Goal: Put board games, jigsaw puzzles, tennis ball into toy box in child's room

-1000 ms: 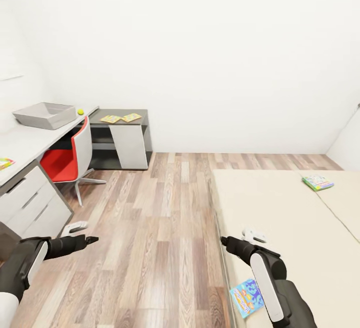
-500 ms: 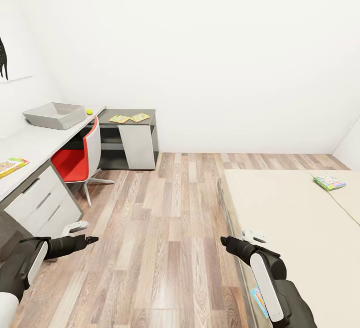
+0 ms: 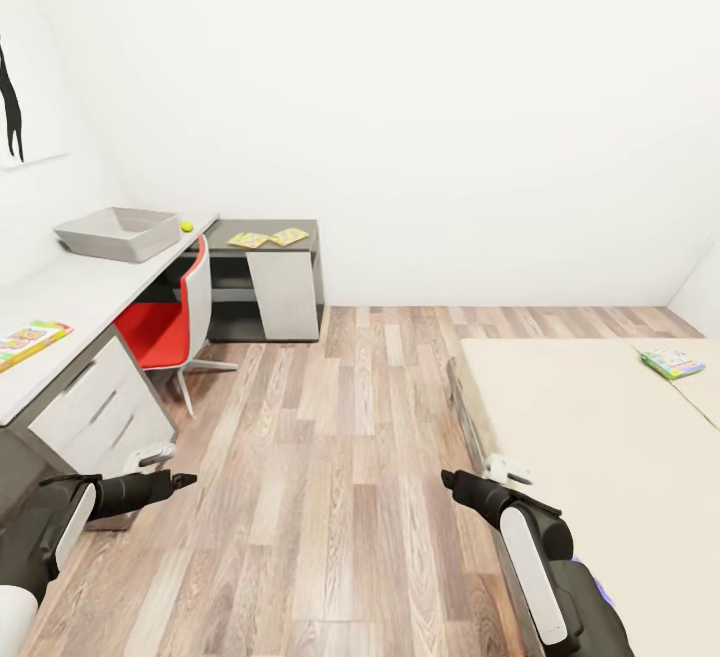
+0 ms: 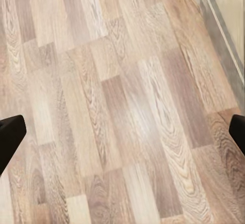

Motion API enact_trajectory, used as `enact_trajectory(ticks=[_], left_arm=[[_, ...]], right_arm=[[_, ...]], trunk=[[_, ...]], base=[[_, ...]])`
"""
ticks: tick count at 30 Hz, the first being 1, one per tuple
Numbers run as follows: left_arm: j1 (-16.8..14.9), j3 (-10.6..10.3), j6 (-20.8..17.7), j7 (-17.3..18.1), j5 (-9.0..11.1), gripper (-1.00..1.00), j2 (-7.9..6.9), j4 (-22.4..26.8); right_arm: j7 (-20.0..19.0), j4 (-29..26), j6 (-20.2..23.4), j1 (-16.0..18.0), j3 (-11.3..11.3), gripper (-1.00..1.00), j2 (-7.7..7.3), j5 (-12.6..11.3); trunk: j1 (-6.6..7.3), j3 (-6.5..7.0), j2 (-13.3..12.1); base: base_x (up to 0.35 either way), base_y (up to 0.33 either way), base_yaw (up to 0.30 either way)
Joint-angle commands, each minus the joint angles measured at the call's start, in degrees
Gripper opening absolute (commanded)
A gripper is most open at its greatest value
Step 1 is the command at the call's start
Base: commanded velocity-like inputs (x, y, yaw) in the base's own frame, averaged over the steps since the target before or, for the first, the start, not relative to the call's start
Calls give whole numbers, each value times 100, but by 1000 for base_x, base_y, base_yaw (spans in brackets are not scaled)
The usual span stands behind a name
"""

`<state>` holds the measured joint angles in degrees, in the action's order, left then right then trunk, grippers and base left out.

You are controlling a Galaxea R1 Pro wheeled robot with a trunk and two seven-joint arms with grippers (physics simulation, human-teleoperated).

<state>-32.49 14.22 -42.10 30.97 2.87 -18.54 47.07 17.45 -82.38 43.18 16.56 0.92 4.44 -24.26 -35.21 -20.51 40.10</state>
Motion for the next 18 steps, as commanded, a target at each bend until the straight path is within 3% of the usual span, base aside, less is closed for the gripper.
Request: enact_trajectory(ticks=[1,18], left_arm=[[-3,11,-45,6,29,100,0,4],[-3,11,-44,6,29,100,0,4]], right_arm=[[48,-7,17,5,5,100,5,-61],[48,2,15,5,5,100,5,-61]], trunk=[[-2,-8,6],[-2,-8,6]], base=[[76,56,-210],[87,12,-269]])
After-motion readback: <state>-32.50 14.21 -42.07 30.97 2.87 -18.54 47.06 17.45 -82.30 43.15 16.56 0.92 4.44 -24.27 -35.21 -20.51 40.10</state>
